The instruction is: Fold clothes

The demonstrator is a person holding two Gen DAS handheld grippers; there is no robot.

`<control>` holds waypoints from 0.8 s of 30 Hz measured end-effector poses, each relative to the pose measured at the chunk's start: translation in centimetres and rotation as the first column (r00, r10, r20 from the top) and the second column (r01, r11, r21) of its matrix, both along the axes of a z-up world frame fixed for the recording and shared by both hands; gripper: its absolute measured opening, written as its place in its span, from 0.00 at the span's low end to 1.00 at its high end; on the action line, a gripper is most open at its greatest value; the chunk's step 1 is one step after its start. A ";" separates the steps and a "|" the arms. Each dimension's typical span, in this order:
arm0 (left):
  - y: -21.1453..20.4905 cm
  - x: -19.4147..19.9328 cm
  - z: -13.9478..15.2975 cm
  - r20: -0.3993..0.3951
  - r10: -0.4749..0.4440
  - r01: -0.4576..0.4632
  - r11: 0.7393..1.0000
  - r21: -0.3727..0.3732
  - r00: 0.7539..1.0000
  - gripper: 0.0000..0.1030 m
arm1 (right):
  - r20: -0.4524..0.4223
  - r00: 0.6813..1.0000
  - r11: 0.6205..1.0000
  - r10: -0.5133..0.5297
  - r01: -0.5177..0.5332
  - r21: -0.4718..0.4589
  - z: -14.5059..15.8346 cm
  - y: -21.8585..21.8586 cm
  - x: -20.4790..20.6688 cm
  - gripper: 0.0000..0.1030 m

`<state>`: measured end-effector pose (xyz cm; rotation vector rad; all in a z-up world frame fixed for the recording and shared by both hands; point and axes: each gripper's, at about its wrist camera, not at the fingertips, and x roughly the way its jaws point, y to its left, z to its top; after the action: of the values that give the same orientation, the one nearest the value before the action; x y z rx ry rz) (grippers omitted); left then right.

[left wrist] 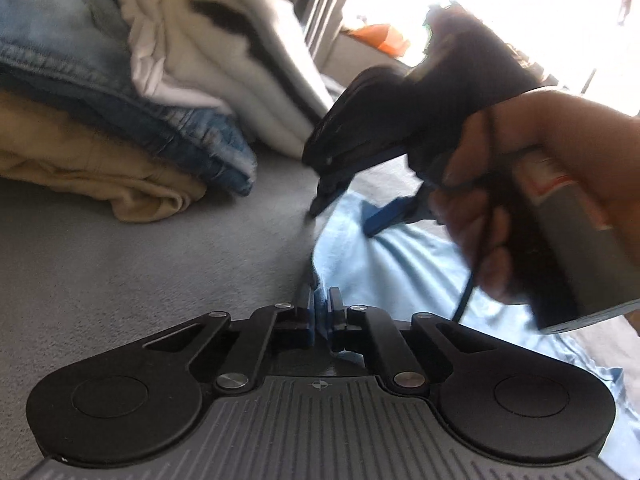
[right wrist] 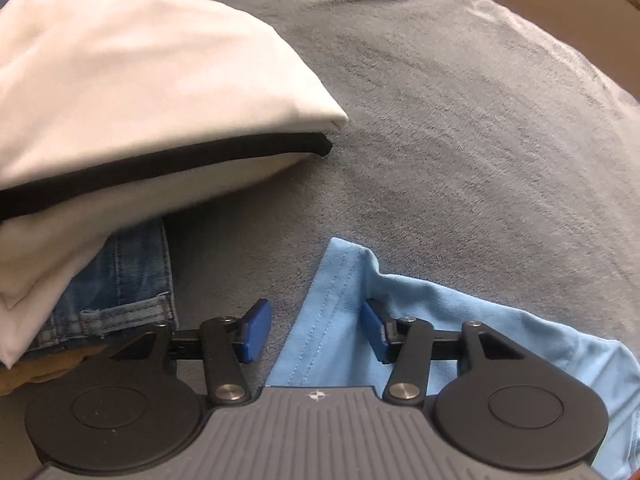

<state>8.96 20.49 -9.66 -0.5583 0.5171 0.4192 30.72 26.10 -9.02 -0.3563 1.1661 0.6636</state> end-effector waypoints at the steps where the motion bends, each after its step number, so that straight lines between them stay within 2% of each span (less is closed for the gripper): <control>1: -0.2 -0.2 0.2 0.012 -0.011 0.011 1.000 0.012 1.000 0.03 | 0.006 1.000 1.000 -0.005 0.005 0.004 0.1 -0.3 0.1 0.36; 2: -0.5 -0.4 0.5 0.026 -0.024 0.023 0.999 0.026 0.999 0.03 | 0.012 1.000 1.000 -0.011 0.011 0.008 0.2 -0.5 0.1 0.23; 4: -1.0 -0.8 1.1 0.055 -0.050 0.047 0.997 0.054 0.997 0.03 | 0.010 1.000 0.999 -0.029 0.028 0.029 0.5 -1.2 0.4 0.07; 5: -1.2 -1.0 1.4 0.066 -0.063 0.059 0.996 0.063 0.996 0.03 | 0.000 0.999 0.997 -0.047 0.047 0.063 0.9 -2.0 0.7 0.05; 10: -2.8 -2.7 3.4 0.134 -0.159 0.143 0.983 0.116 0.978 0.03 | -0.052 0.989 0.954 -0.137 0.146 0.261 3.8 -7.1 0.9 0.04; 14: -4.3 -4.2 4.9 0.183 -0.266 0.240 0.959 0.151 0.946 0.03 | -0.052 0.980 0.907 -0.193 0.198 0.371 6.6 -12.5 0.6 0.04; 16: -6.6 -2.6 4.8 0.179 -0.318 0.291 0.943 0.164 0.931 0.03 | -0.058 0.973 0.882 -0.222 0.226 0.414 7.6 -15.2 0.6 0.04; 19: -8.1 -2.1 5.0 0.167 -0.379 0.352 0.920 0.170 0.910 0.03 | -0.071 0.963 0.851 -0.261 0.265 0.454 8.1 -18.9 0.4 0.04; 24: -10.0 -1.8 3.7 0.129 -0.455 0.428 0.883 0.190 0.881 0.03 | -0.117 0.926 0.790 -0.359 0.368 0.490 6.3 -23.9 0.5 0.04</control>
<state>7.20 10.50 -5.92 -0.3052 0.4263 -0.0292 31.24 2.23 -2.76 0.3208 0.9926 0.6026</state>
